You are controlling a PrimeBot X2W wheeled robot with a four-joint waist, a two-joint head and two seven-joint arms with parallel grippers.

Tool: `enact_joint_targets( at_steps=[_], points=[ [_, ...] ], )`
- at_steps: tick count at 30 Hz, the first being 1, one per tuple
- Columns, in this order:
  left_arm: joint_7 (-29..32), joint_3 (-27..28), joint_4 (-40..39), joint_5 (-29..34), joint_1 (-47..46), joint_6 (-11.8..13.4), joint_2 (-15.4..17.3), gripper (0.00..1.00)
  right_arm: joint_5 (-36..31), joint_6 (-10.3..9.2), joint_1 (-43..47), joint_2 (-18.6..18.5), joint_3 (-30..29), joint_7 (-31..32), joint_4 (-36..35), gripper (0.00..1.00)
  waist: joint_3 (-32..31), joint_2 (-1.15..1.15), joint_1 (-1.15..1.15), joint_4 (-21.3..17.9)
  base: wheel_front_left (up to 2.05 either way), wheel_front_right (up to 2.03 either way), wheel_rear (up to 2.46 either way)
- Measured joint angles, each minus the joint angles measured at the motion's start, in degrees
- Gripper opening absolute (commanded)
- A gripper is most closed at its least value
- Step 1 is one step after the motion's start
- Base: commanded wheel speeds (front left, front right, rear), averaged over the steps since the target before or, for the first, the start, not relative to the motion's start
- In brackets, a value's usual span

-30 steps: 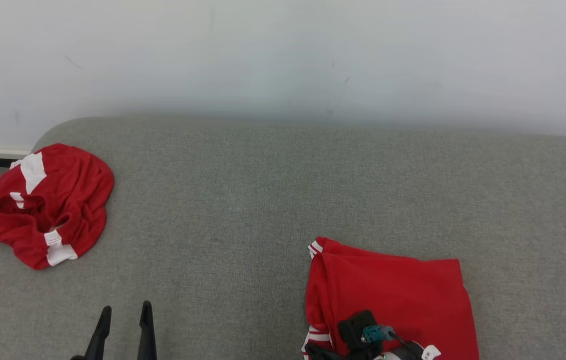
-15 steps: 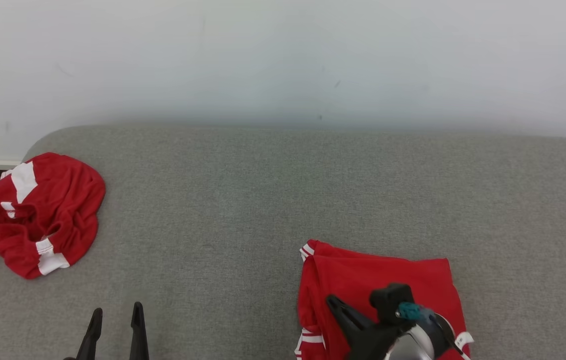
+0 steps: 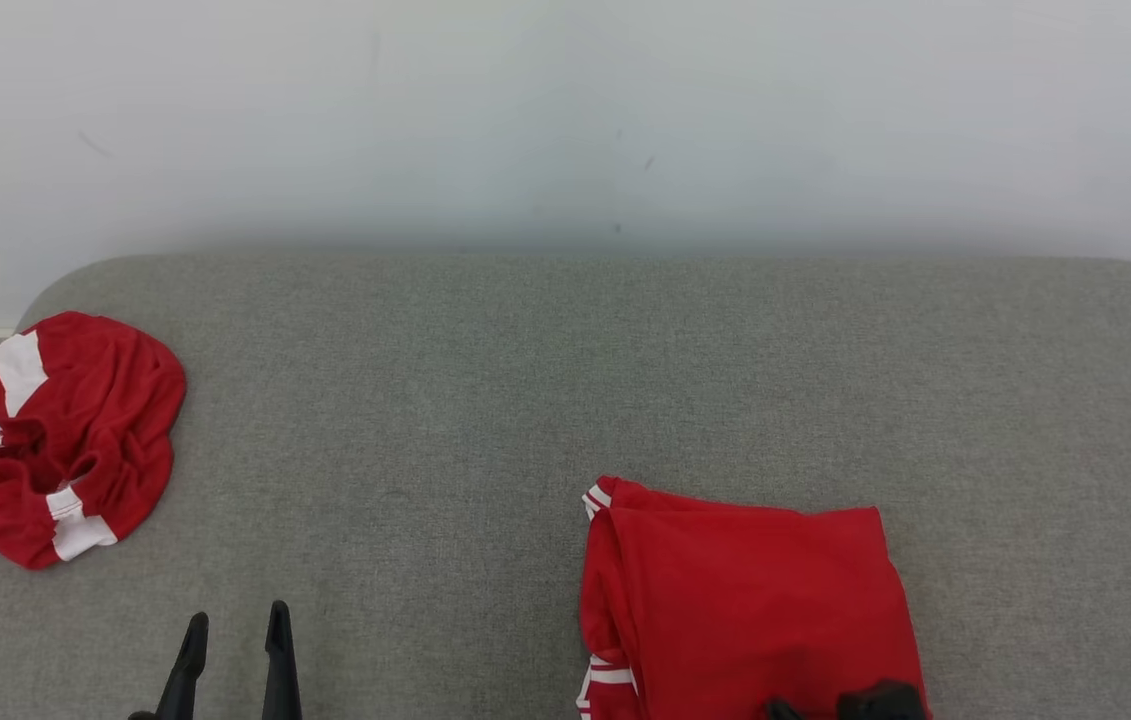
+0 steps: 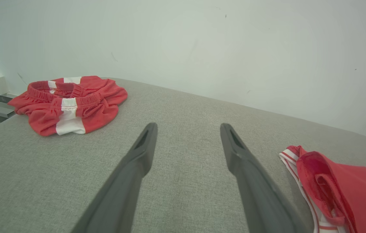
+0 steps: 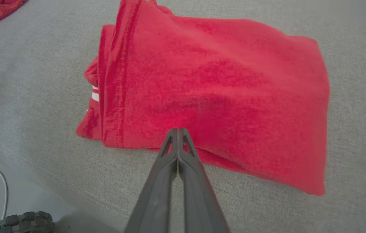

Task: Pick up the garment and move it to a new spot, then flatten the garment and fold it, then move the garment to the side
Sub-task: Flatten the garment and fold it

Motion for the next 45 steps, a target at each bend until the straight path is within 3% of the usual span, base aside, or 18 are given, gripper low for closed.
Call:
enact_joint_targets(
  at_steps=[13,28,38,45],
  points=[
    [0.0,-0.2,0.4,0.2,-1.0,-0.7,0.0,1.00,-0.2,0.00,-5.3,0.0,2.4,-0.1,11.0,0.00,1.4,0.00,0.00,2.7,0.00,0.00,0.00],
    [0.0,-0.1,1.2,0.3,-1.2,-1.2,0.0,1.00,7.3,0.00,-16.3,0.0,14.2,-3.7,22.6,0.00,1.5,0.00,0.00,4.3,0.00,0.00,0.00],
    [0.0,0.4,1.5,0.4,-0.5,-0.5,0.0,1.00,18.7,0.00,-17.9,0.1,18.7,-8.0,20.6,0.00,-0.4,0.00,0.00,4.0,0.00,0.00,0.00],
    [0.0,2.5,0.9,0.4,0.8,0.0,0.0,1.00,20.9,0.00,-17.6,0.1,11.1,-14.3,14.3,0.00,-1.8,0.00,0.00,1.9,0.00,0.00,0.00]
  ],
)
